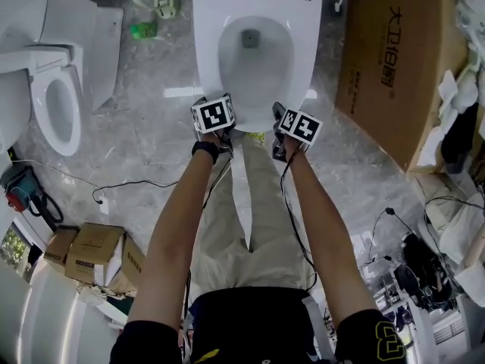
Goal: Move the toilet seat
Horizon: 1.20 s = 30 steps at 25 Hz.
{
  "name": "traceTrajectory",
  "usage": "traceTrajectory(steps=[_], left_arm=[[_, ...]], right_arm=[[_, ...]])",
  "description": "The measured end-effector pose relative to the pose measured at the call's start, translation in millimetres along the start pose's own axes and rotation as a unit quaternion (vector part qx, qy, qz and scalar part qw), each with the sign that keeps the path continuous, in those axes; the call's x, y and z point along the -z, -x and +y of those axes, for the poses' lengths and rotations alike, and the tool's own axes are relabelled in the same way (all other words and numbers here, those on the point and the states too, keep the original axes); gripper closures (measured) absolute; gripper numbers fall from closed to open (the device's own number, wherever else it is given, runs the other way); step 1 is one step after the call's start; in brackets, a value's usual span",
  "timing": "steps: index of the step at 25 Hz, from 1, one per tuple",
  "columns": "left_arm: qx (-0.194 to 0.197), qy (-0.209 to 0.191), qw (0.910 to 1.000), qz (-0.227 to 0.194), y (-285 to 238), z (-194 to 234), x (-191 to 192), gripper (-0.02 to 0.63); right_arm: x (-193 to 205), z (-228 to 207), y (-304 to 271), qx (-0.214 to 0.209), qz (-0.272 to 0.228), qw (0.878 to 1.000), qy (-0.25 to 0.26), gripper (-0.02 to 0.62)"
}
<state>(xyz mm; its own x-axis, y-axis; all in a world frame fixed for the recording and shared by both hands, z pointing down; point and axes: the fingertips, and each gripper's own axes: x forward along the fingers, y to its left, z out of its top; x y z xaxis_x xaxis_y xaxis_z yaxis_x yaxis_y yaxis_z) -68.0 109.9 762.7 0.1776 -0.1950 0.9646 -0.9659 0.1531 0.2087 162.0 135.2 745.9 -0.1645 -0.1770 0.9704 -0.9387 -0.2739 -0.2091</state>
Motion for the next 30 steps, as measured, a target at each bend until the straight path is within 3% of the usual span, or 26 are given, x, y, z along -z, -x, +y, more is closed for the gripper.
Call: traceTrajectory(steps=[9, 20, 30], left_arm=[[-0.02, -0.002, 0.9997, 0.013, 48, -5, -15, 0.318], [-0.012, 0.015, 0.9998, 0.007, 80, -12, -25, 0.324], [0.006, 0.032, 0.9991, -0.026, 105, -17, -37, 0.33]], right_arm=[[-5, 5, 30, 0.002, -0.001, 1.0, -0.016, 0.281], [-16, 13, 67, -0.003, -0.022, 0.998, -0.052, 0.305], [-26, 21, 93, -0.01, -0.019, 0.997, -0.072, 0.318]])
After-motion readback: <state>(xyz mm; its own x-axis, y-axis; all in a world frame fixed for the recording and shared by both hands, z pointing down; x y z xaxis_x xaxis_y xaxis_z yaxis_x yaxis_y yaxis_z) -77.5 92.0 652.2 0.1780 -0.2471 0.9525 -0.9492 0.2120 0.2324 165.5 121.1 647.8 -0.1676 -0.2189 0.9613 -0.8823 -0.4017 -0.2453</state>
